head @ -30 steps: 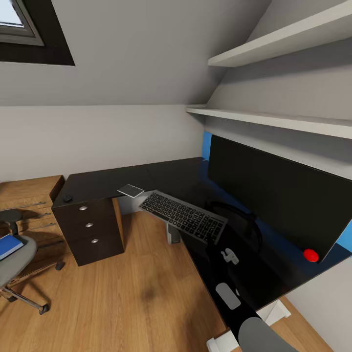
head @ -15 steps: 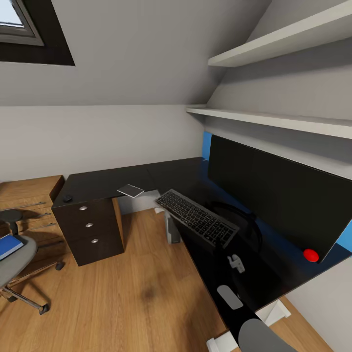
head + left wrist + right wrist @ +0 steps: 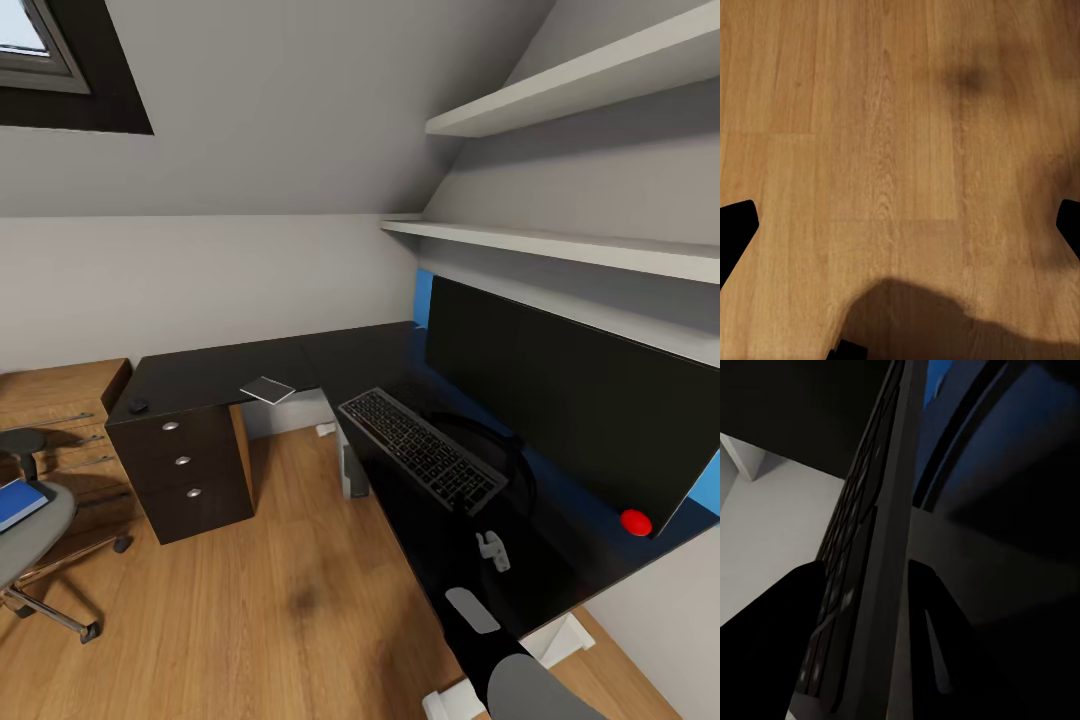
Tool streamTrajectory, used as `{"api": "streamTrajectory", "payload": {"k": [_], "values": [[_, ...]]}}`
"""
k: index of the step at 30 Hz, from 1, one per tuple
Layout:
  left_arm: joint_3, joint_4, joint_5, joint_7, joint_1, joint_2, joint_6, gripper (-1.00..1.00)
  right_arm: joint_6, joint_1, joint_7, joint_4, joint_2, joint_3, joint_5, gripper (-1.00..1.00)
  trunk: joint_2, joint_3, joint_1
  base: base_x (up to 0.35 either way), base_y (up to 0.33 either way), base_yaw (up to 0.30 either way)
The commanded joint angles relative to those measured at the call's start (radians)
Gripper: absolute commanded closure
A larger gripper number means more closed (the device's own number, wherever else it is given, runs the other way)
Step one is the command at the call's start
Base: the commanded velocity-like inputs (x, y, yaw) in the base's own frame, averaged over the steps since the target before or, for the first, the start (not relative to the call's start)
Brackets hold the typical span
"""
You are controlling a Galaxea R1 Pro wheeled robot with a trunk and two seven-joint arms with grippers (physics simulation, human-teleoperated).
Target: In the bedroom, organize the workspace by keeping the computer under the desk, ensuring the monitor is on the desk, placing the keyboard on the desk next to the monitor, placing the mouse on the desk next to the keyboard, moving the folder from the swivel chair onto the desk next to the mouse, stacking the notebook on top of the folder with the pen on top of the notebook, and positioning the swivel chair next to the desk.
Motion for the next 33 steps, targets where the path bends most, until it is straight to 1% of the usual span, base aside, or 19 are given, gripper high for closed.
{"api": "streamTrajectory", "payload": {"k": [1, 11, 15, 21, 32, 33], "values": [[-0.005, -0.002, 0.009, 0.008, 0.0, 0.001, 0.0, -1.0, 0.002, -0.001, 0.01, 0.001, 0.001, -0.004, -0.007, 1.0, -0.001, -0.001, 0.0, 0.0, 0.0, 0.0], [-0.005, -0.002, 0.009, 0.008, 0.0, 0.001, 0.0, -1.0, 0.002, -0.001, 0.007, 0.015, 0.001, -0.004, -0.01, 1.0, -0.001, -0.001, 0.0, 0.0, 0.0, 0.0], [-0.005, -0.002, 0.009, 0.008, 0.0, 0.001, 0.0, -1.0, 0.002, -0.001, -0.025, 0.017, 0.001, -0.003, -0.01, 1.0, -0.001, -0.001, 0.0, -0.043, 0.0, 0.0], [-0.005, -0.002, 0.009, 0.008, 0.0, 0.001, 0.0, -1.0, 0.001, -0.001, -0.036, 0.017, 0.001, -0.003, -0.011, 1.0, -0.001, -0.001, 0.0, -0.155, 0.0, 0.0], [-0.005, -0.002, 0.009, 0.008, 0.0, 0.001, 0.0, -1.0, 0.0, -0.001, -0.111, 0.018, 0.001, -0.003, -0.012, 1.0, -0.001, -0.001, 0.0, -0.012, 0.0, 0.0], [-0.005, -0.002, 0.009, 0.008, 0.0, 0.001, 0.0, -1.0, 0.0, -0.001, -0.135, 0.018, 0.001, -0.004, -0.061, 1.0, -0.001, -0.001, 0.0, 0.0, 0.0, 0.0]]}}
